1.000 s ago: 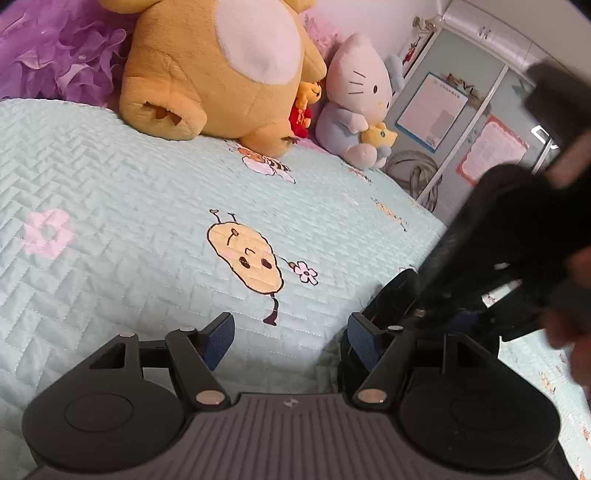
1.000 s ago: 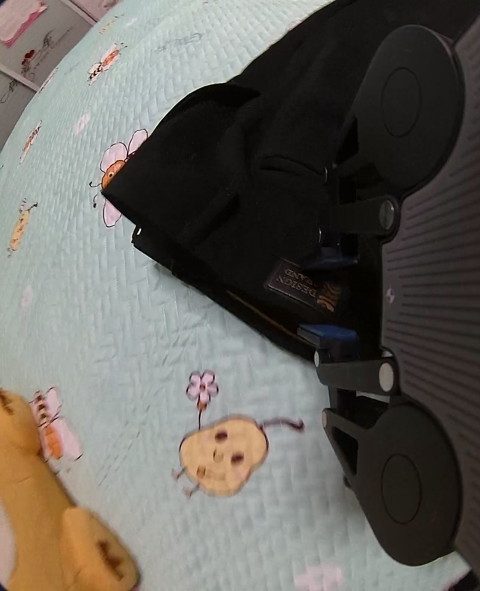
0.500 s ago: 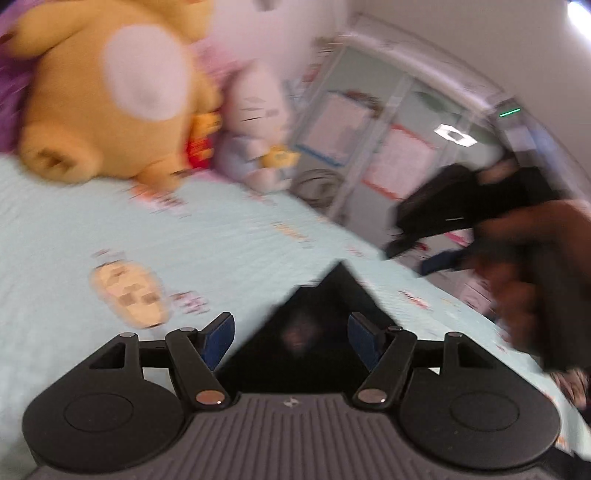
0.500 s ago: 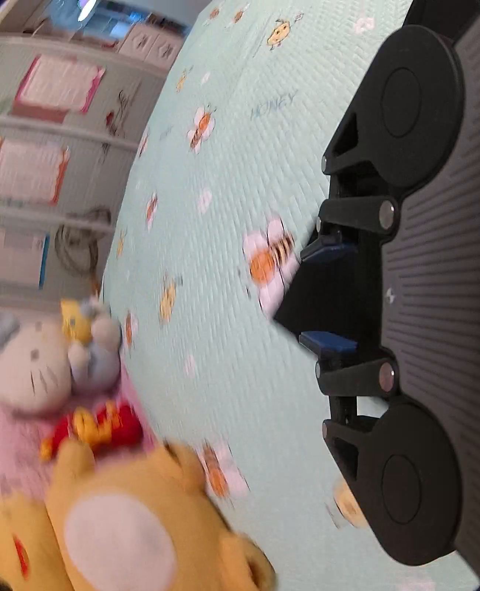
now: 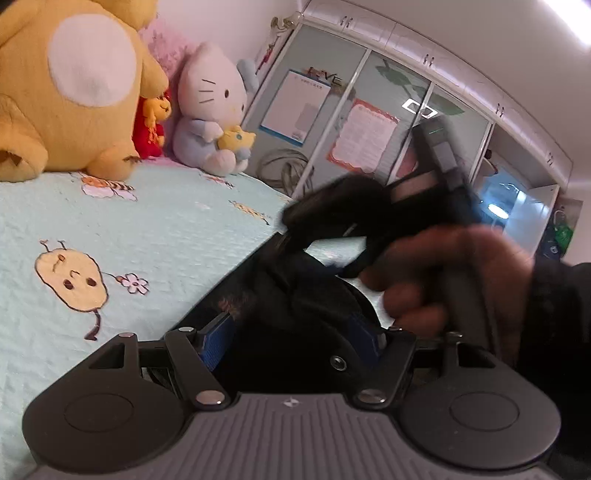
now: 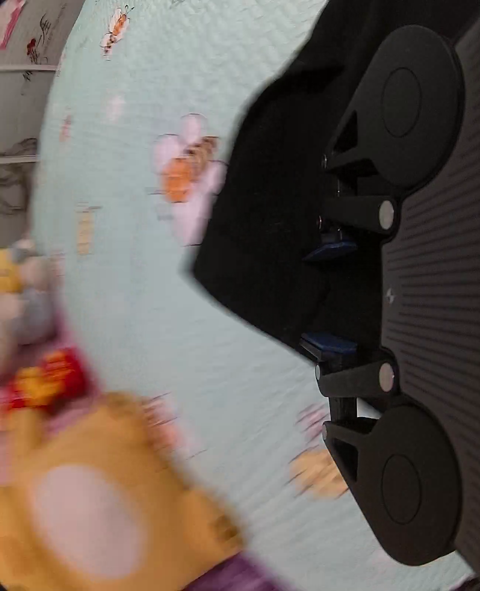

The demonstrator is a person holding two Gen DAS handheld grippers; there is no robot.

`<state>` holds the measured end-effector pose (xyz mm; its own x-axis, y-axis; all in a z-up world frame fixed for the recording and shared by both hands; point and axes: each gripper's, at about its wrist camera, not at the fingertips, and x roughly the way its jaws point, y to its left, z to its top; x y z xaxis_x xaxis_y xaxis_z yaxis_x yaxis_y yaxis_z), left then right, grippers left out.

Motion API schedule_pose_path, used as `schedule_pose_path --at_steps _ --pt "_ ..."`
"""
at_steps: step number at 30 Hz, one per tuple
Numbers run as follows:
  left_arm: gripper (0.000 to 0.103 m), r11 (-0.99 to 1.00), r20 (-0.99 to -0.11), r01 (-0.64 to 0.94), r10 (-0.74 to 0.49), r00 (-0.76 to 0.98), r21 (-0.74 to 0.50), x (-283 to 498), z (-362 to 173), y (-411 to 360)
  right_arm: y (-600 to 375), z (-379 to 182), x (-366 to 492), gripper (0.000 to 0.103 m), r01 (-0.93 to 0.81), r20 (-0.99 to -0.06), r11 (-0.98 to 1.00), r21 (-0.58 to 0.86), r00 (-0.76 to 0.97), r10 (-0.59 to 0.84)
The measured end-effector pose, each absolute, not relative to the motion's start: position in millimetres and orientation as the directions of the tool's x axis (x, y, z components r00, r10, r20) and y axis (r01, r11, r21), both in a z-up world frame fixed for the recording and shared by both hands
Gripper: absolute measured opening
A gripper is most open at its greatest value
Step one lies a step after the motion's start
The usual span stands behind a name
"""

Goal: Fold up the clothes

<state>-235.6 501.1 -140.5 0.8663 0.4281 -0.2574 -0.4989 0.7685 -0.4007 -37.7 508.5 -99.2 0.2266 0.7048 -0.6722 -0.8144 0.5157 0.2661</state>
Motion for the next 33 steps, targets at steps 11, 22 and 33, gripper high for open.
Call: schedule_pose_path --at_steps 11,22,33 --pt "0.073 0.733 -0.423 -0.579 0.426 0.8 -0.357 -214.2 -162.2 499.5 538.1 -143.4 -9.6 0.076 -0.805 -0.72 0.513 0.299 0.163 0.675" --pt "0.072 0.743 -0.396 -0.597 0.472 0.788 -0.303 -213.4 -159.9 486.2 533.5 -140.8 20.5 0.08 -0.779 -0.66 0.524 0.344 0.196 0.725" --pt "0.073 0.761 -0.382 -0.584 0.469 0.796 -0.283 -210.1 -158.6 480.7 467.8 -143.8 39.6 0.078 -0.696 -0.596 0.545 0.467 0.207 0.776"
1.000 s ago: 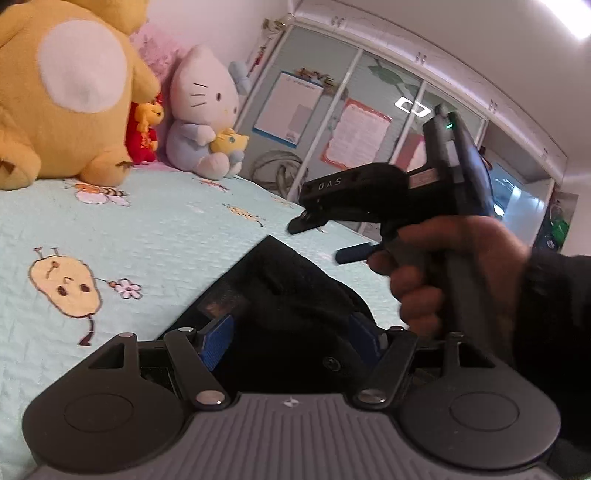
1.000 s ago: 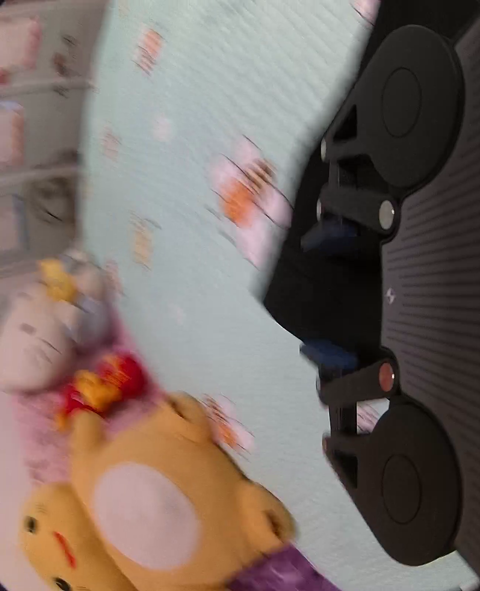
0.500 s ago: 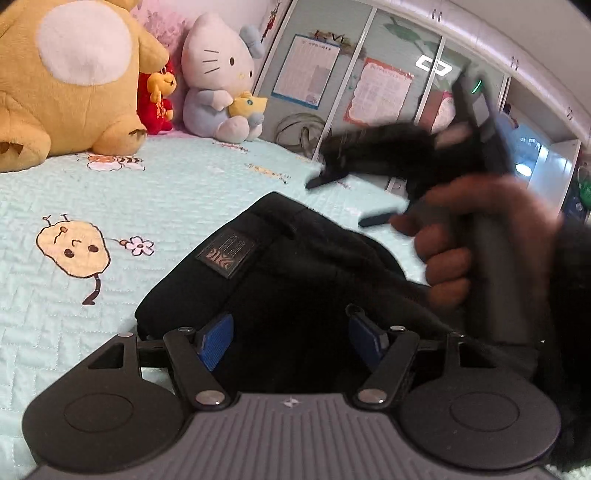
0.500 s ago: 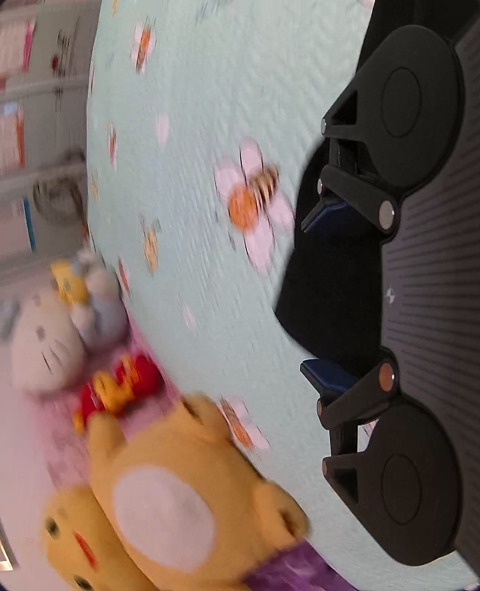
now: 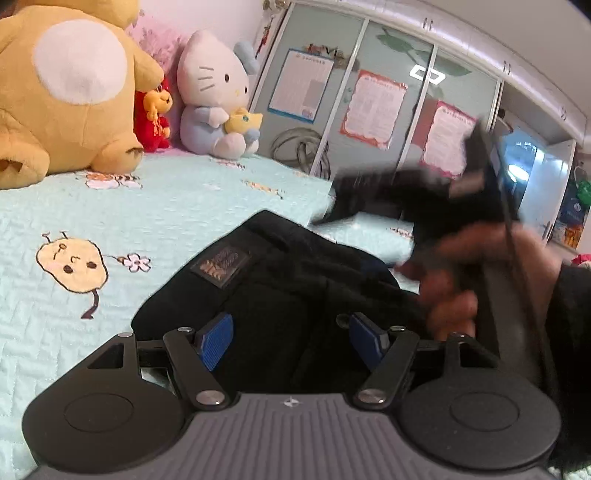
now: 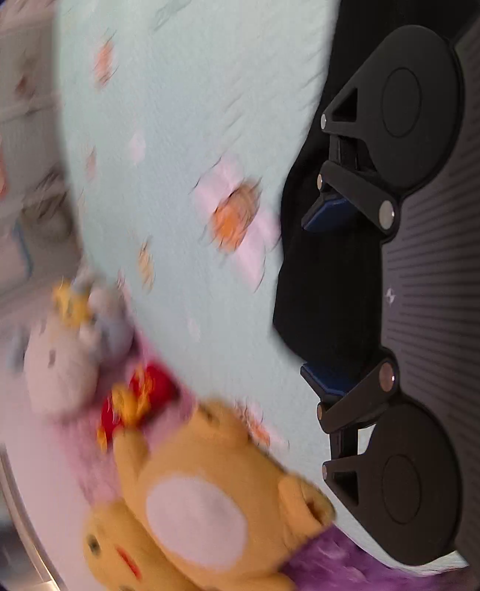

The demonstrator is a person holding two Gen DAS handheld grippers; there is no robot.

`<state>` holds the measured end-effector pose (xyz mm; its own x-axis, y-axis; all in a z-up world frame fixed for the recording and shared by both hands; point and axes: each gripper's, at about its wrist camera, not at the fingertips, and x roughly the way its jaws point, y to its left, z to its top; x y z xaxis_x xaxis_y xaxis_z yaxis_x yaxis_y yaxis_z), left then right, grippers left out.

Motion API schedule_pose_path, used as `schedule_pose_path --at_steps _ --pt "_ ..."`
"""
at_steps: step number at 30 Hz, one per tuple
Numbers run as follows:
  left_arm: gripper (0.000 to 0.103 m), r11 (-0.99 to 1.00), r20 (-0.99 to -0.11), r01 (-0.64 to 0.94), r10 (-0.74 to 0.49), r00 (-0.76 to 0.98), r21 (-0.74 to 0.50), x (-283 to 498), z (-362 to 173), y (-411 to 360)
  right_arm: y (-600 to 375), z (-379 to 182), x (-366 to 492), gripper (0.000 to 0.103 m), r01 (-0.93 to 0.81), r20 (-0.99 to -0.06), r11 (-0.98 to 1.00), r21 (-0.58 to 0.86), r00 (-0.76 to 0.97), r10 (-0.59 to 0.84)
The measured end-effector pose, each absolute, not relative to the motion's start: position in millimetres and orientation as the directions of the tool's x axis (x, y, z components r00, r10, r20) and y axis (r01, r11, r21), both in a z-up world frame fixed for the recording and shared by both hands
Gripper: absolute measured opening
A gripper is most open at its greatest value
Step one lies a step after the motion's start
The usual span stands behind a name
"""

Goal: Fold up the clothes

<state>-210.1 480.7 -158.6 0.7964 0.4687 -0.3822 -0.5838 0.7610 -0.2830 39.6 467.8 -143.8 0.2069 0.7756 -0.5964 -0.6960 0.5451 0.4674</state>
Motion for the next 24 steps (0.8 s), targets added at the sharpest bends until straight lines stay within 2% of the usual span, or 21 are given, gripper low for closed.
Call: schedule_pose_path --at_steps 1,2,6,7,10,13,14,15,17,19,20,22,24 --pt "0.073 0.758 -0.395 -0.589 0.469 0.79 -0.28 -209.5 -160.6 482.1 468.4 -157.6 41.4 0.078 -0.683 -0.629 0.549 0.482 0.166 0.759" --pt "0.073 0.755 -0.407 -0.595 0.468 0.784 -0.276 -209.0 -162.6 483.5 464.2 -160.7 40.3 0.073 -0.675 -0.632 0.553 0.488 0.163 0.758" --pt "0.073 0.756 -0.402 -0.596 0.474 0.784 -0.271 -211.5 -161.1 481.6 409.9 -128.1 24.9 0.073 -0.659 -0.497 0.541 0.522 0.28 0.821" --pt "0.073 0.758 -0.402 -0.598 0.478 0.781 -0.261 -210.5 -161.0 480.6 389.5 -124.5 23.3 0.073 -0.646 -0.497 0.566 0.512 0.315 0.809" --pt "0.074 0.76 -0.412 -0.605 0.484 0.772 -0.239 -207.0 -162.6 479.8 329.1 -132.3 40.7 0.073 -0.576 -0.57 0.695 0.43 0.424 0.704" --pt "0.074 0.759 -0.422 -0.61 0.488 0.764 -0.227 -205.2 -165.6 480.5 268.0 -157.2 96.5 0.07 -0.417 -0.673 0.849 0.325 0.529 0.517" --pt "0.074 0.76 -0.421 -0.611 0.491 0.763 -0.222 -205.2 -165.8 479.6 240.6 -161.7 115.4 0.058 -0.328 -0.687 0.876 0.354 0.544 0.482" --pt "0.074 0.76 -0.419 -0.612 0.494 0.762 -0.217 -205.2 -165.3 479.2 210.3 -162.8 130.7 0.042 -0.249 -0.674 0.87 0.427 0.553 0.489" --pt "0.074 0.761 -0.418 -0.614 0.499 0.759 -0.208 -205.9 -163.0 477.4 158.4 -153.5 135.5 0.045 -0.15 -0.62 0.824 0.546 0.589 0.518" --pt "0.073 0.766 -0.392 -0.61 0.508 0.767 -0.2 -209.9 -153.7 470.7 128.2 -139.1 114.0 0.05 -0.208 -0.549 0.773 0.6 0.596 0.586" --pt "0.073 0.769 -0.375 -0.608 0.514 0.772 -0.197 -212.2 -148.2 466.5 119.7 -137.5 101.6 0.053 -0.244 -0.538 0.767 0.593 0.588 0.603" --pt "0.074 0.797 -0.348 -0.578 0.498 0.794 -0.178 -213.9 -136.3 449.5 110.1 -147.4 79.8 0.059 -0.284 -0.575 0.799 0.53 0.573 0.584" --pt "0.074 0.829 -0.325 -0.537 0.471 0.82 -0.153 -214.5 -124.1 429.5 100.5 -157.3 57.9 0.059 -0.323 -0.61 0.825 0.464 0.558 0.562"
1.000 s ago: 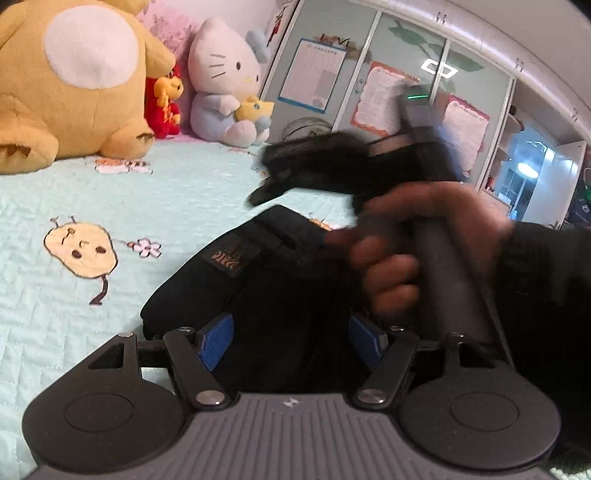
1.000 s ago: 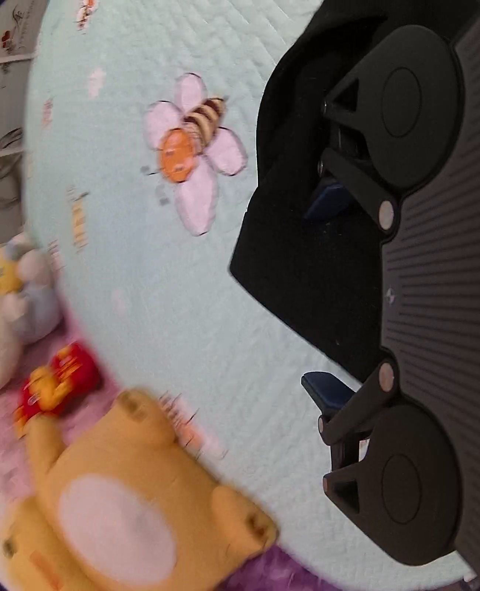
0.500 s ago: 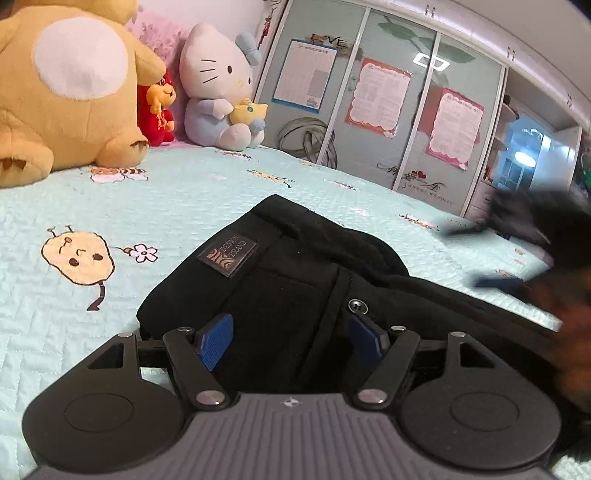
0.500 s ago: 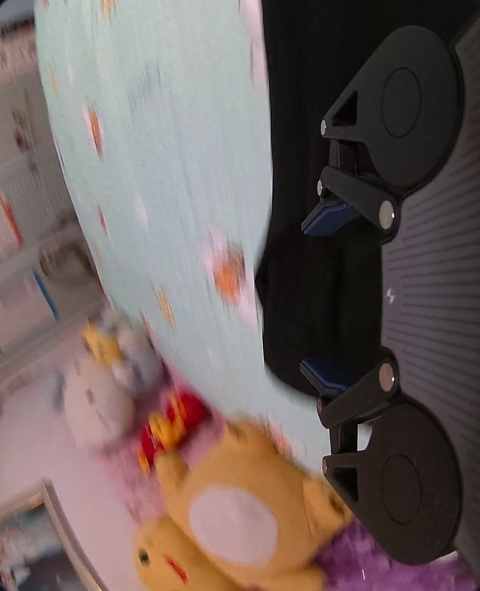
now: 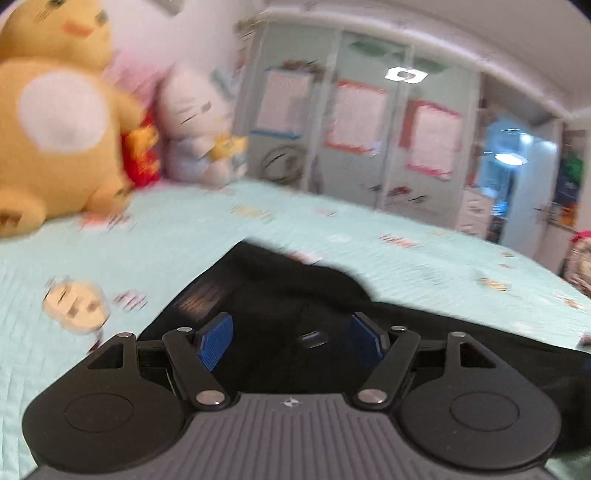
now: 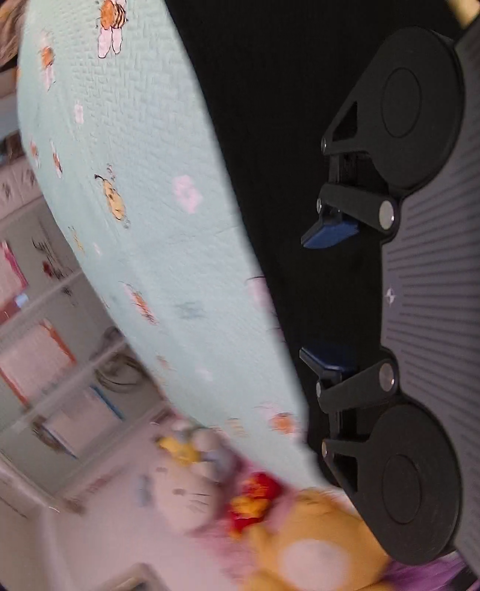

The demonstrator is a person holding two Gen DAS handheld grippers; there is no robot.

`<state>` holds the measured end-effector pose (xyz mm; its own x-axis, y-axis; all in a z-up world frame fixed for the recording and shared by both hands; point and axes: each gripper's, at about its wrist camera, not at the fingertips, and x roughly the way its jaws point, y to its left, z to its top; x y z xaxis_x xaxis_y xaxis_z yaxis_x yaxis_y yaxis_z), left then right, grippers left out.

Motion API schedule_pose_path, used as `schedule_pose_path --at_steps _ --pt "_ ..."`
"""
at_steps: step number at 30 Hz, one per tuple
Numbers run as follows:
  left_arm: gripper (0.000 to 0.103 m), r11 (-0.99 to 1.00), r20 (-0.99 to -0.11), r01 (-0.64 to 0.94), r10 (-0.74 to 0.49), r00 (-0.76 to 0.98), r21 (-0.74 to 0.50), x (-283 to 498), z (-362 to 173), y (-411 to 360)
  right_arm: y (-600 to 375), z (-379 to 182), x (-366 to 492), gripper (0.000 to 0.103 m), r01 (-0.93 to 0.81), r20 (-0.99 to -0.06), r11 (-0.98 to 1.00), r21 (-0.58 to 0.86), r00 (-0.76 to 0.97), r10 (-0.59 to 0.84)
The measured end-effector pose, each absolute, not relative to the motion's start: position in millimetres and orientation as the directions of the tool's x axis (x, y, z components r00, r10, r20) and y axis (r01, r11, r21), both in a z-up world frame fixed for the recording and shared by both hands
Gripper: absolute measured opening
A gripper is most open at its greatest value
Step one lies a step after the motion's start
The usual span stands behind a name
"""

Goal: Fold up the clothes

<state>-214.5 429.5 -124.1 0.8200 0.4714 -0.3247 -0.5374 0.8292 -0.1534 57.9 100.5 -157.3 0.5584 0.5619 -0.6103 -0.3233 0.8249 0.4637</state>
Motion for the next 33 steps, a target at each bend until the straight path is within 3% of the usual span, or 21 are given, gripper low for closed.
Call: schedule_pose_path --at_steps 2,3,4,7,11,14,16,21,26,27,33 --pt "0.074 0.857 -0.315 -0.499 0.441 0.84 -0.129 -215.4 -114.4 409.1 86.0 -167.1 39.4 0.056 -0.345 -0.634 0.847 0.404 0.562 0.531" --pt "0.074 0.867 -0.332 -0.485 0.425 0.842 -0.118 -216.7 -114.1 398.6 70.9 -171.7 35.6 0.04 -0.326 -0.629 0.862 0.389 0.59 0.507" --pt "0.074 0.874 -0.354 -0.473 0.411 0.84 -0.108 -218.6 -115.1 388.0 55.8 -176.3 31.7 0.036 -0.307 -0.623 0.875 0.374 0.616 0.482" --pt "0.074 0.884 -0.417 -0.451 0.366 0.832 -0.122 -226.5 -120.8 367.6 22.7 -163.1 8.1 0.049 -0.225 -0.563 0.861 0.457 0.676 0.475" --pt "0.074 0.86 -0.488 -0.489 0.368 0.792 -0.146 -235.2 -125.2 365.2 36.0 -164.0 -31.2 0.063 -0.338 -0.474 0.715 0.612 0.568 0.673" --pt "0.074 0.832 -0.525 -0.532 0.387 0.758 -0.154 -243.9 -120.9 369.4 70.7 -198.5 -48.8 0.063 -0.346 -0.447 0.583 0.735 0.399 0.801" --pt "0.074 0.822 -0.532 -0.546 0.392 0.75 -0.162 -252.1 -112.0 372.6 98.1 -212.2 -53.3 0.063 -0.394 -0.434 0.564 0.726 0.374 0.82" --pt "0.074 0.831 -0.539 -0.548 0.418 0.731 -0.099 -264.6 -98.9 368.7 141.2 -210.8 -44.1 0.063 -0.477 -0.383 0.56 0.677 0.421 0.822" --pt "0.074 0.835 -0.557 -0.539 0.399 0.729 -0.108 -260.8 -104.2 360.3 138.7 -173.5 9.2 0.064 -0.438 -0.247 0.488 0.755 0.499 0.83" --pt "0.074 0.839 -0.56 -0.532 0.389 0.732 -0.111 -256.4 -105.3 357.9 137.6 -165.9 19.8 0.068 -0.448 -0.233 0.475 0.757 0.494 0.837" --pt "0.074 0.904 -0.544 -0.418 0.308 0.781 -0.088 -214.0 -108.5 338.3 128.7 -170.0 28.3 0.069 -0.411 -0.289 0.475 0.778 0.436 0.852"
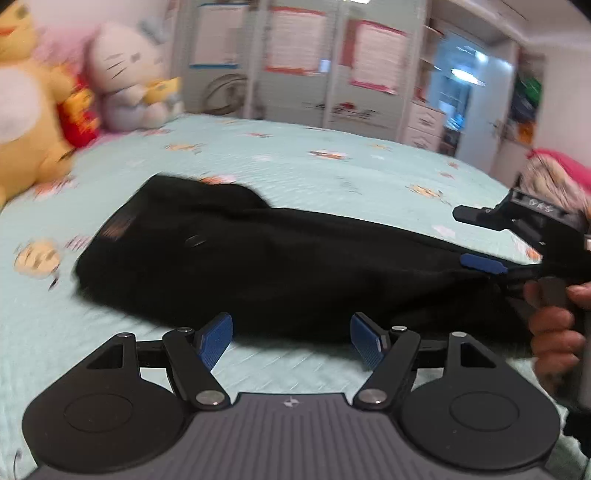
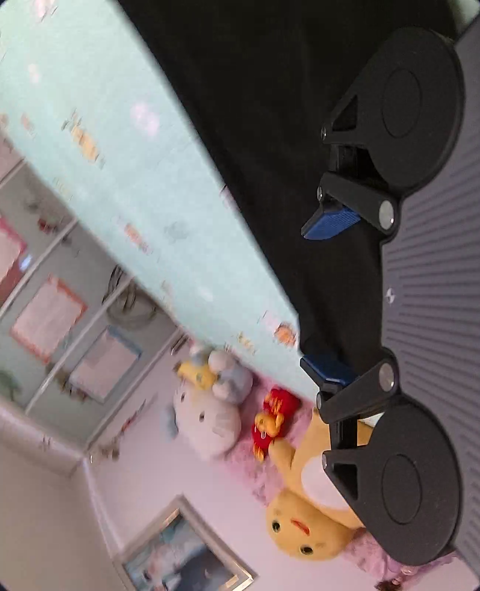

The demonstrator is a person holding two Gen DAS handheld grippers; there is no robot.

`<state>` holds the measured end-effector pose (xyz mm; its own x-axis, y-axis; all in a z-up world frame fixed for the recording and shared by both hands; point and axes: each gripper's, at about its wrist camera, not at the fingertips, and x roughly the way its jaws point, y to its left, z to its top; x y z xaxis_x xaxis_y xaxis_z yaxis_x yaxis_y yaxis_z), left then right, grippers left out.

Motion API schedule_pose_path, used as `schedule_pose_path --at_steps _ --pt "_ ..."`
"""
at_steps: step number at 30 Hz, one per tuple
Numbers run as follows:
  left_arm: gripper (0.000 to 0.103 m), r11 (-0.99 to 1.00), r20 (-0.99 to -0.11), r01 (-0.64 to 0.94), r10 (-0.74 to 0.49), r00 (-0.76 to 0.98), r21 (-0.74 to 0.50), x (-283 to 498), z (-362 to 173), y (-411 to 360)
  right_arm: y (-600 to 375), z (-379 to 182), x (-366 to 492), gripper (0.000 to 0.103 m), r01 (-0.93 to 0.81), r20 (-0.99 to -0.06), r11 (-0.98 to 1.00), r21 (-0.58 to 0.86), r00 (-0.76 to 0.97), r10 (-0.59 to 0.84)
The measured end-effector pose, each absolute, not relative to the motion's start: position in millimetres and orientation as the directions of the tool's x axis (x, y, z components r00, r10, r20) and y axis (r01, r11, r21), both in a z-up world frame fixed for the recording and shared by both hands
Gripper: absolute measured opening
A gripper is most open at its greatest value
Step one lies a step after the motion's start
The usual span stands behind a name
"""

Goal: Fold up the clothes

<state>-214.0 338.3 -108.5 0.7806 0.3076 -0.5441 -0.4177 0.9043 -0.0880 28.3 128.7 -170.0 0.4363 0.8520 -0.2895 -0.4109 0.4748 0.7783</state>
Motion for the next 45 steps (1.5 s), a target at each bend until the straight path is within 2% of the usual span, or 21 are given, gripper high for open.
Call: schedule_pose_path --at_steps 3,5,9,11,13,14,17,18,23,27,29,31,33,37,38,41,45 --pt "0.074 0.923 -0.544 -0.376 0.274 0.793 -0.084 -206.3 -114.8 329.8 105.7 -181.2 -5.3 0.071 -0.374 -0.277 0.444 0.814 0.422 0.863" --pt "0.074 0.93 -0.547 -0.366 0.286 0.787 -0.039 -202.1 -122.5 320.1 91.7 -204.1 -22.8 0.072 -0.318 -0.3 0.437 0.841 0.398 0.867" --pt "0.074 0.941 -0.555 -0.335 0.299 0.776 0.038 -193.1 -128.3 302.1 94.1 -232.4 -3.6 0.072 -0.22 -0.352 0.454 0.863 0.382 0.854" --pt "0.074 0.947 -0.543 -0.315 0.295 0.786 0.058 -191.9 -124.2 295.9 97.6 -223.5 10.6 0.071 -0.216 -0.316 0.424 0.879 0.403 0.859" --pt "0.074 0.947 -0.533 -0.309 0.309 0.787 0.093 -183.4 -121.3 293.7 106.7 -204.9 24.2 0.052 -0.268 -0.32 0.451 0.852 0.415 0.852" --pt "0.074 0.945 -0.527 -0.306 0.319 0.788 0.114 -177.1 -120.6 292.5 111.9 -196.8 31.3 0.037 -0.291 -0.337 0.473 0.831 0.413 0.846" --pt "0.073 0.945 -0.508 -0.274 0.327 0.797 0.179 -158.6 -120.2 284.7 118.1 -187.4 46.3 0.02 -0.308 -0.377 0.507 0.805 0.394 0.838" --pt "0.073 0.947 -0.503 -0.253 0.321 0.803 0.199 -153.0 -120.6 280.9 117.6 -186.5 49.2 0.02 -0.306 -0.38 0.506 0.806 0.389 0.839" --pt "0.074 0.925 -0.483 -0.201 0.343 0.806 0.321 -118.0 -128.2 273.9 112.7 -178.6 61.0 0.02 -0.315 -0.351 0.476 0.821 0.379 0.856" --pt "0.07 0.897 -0.512 -0.196 0.393 0.764 0.395 -80.3 -138.5 294.4 114.9 -175.4 67.0 0.024 -0.329 -0.358 0.47 0.819 0.346 0.867" --pt "0.066 0.905 -0.53 -0.187 0.38 0.758 0.381 -70.1 -134.7 305.7 100.3 -178.1 54.9 0.026 -0.339 -0.328 0.441 0.831 0.341 0.881" --pt "0.062 0.914 -0.55 -0.178 0.366 0.751 0.364 -60.3 -129.7 316.6 82.6 -185.3 36.9 0.034 -0.342 -0.291 0.409 0.846 0.347 0.892" --pt "0.063 0.927 -0.583 -0.167 0.344 0.736 0.336 -50.4 -127.3 326.1 76.3 -193.9 18.6 0.056 -0.368 -0.277 0.401 0.839 0.344 0.897" --pt "0.063 0.954 -0.647 -0.164 0.293 0.704 0.253 -33.3 -121.8 343.6 87.8 -208.0 -6.2 0.056 -0.453 -0.326 0.449 0.771 0.326 0.888" --pt "0.063 0.96 -0.66 -0.171 0.278 0.698 0.224 -30.3 -119.2 347.7 95.2 -209.6 -11.5 0.059 -0.483 -0.335 0.459 0.746 0.324 0.885" --pt "0.063 0.972 -0.688 -0.17 0.235 0.687 0.162 -29.3 -116.1 354.4 124.3 -205.6 -28.4 0.061 -0.609 -0.376 0.516 0.602 0.354 0.856" --pt "0.063 0.979 -0.693 -0.154 0.205 0.691 0.135 -35.6 -115.1 356.3 159.5 -200.6 -34.2 0.061 -0.734 -0.379 0.523 0.433 0.378 0.845"
